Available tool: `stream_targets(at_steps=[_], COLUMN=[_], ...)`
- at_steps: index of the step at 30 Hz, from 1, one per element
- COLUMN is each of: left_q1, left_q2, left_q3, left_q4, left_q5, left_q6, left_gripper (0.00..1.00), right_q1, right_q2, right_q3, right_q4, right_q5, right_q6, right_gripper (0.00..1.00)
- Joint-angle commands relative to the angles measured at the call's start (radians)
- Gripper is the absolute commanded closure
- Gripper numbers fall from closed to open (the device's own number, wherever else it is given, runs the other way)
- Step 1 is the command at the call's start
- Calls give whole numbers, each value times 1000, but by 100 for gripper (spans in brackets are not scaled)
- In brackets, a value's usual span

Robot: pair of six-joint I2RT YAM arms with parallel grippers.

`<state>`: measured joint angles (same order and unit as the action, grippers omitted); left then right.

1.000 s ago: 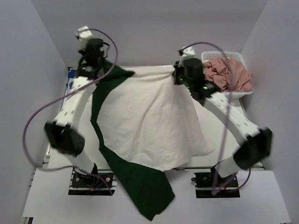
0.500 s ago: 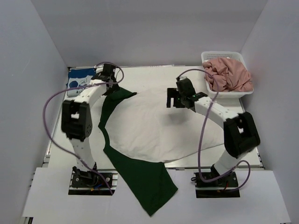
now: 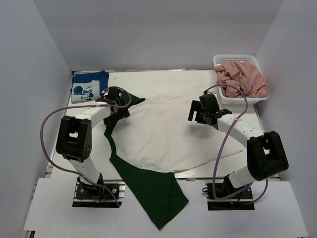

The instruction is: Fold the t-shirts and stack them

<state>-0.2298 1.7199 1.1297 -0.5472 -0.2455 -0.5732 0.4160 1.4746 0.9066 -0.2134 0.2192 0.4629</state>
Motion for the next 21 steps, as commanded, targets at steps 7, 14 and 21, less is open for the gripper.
stream_targets(at_steps=[7, 14, 21], left_q1=[10, 32, 63], left_q2=[194, 555, 885], left_q3=[145, 560, 1161], left_q4=[62, -71, -188], left_q5=[57, 40, 93], left_q6=[10, 32, 90], left_gripper=[0, 0, 0], right_q1=[-45, -82, -85], right_q2=[150, 323, 467], right_q3=[20, 146, 334], right_q4=[63, 43, 19], right_q5=[-29, -92, -72], right_q6=[13, 2, -38], right_gripper=[10, 10, 10])
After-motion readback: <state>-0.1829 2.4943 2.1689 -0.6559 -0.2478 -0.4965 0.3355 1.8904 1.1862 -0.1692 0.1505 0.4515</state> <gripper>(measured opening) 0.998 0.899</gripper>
